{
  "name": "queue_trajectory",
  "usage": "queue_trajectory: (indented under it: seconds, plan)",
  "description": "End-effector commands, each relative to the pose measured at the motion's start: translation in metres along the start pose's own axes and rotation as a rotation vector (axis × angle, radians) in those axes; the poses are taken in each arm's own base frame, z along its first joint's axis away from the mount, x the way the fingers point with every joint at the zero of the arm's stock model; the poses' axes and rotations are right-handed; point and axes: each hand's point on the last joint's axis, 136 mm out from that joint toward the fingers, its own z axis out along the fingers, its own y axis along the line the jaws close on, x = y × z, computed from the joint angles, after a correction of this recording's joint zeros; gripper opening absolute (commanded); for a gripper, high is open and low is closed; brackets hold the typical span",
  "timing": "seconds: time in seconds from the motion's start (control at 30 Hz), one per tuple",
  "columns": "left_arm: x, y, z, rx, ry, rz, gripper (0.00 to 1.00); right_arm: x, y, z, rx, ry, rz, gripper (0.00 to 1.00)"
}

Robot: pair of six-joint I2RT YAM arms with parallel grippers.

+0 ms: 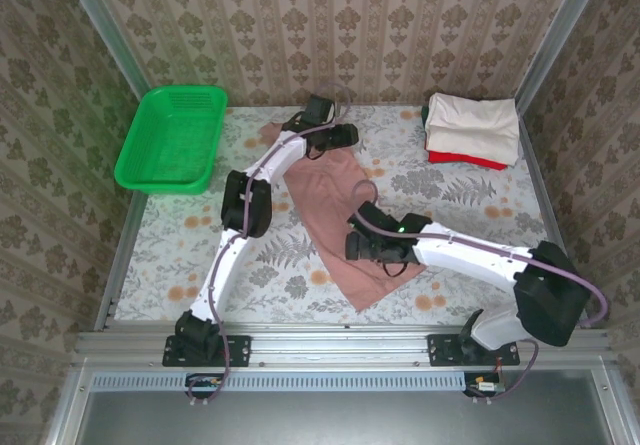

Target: Fold and stack the t-shirts

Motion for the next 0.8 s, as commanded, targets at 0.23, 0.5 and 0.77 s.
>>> queue_trajectory:
  seconds: [0.23,0.5,0.77]
  plan:
    - [0.012,-0.026,-0.112,-0.007,-0.005,0.027,0.77,0.008,-0.030,0.053,0.135,0.094,0.004,0.79]
    - [0.075,-0.017,-0.039,0.026,0.196,-0.035,0.70,0.037,-0.017,0.064,0.078,0.059,0.102,0.69]
    - [0.085,-0.008,-0.001,0.010,0.254,-0.024,0.65,0.058,0.023,0.058,0.004,0.065,0.123,0.77]
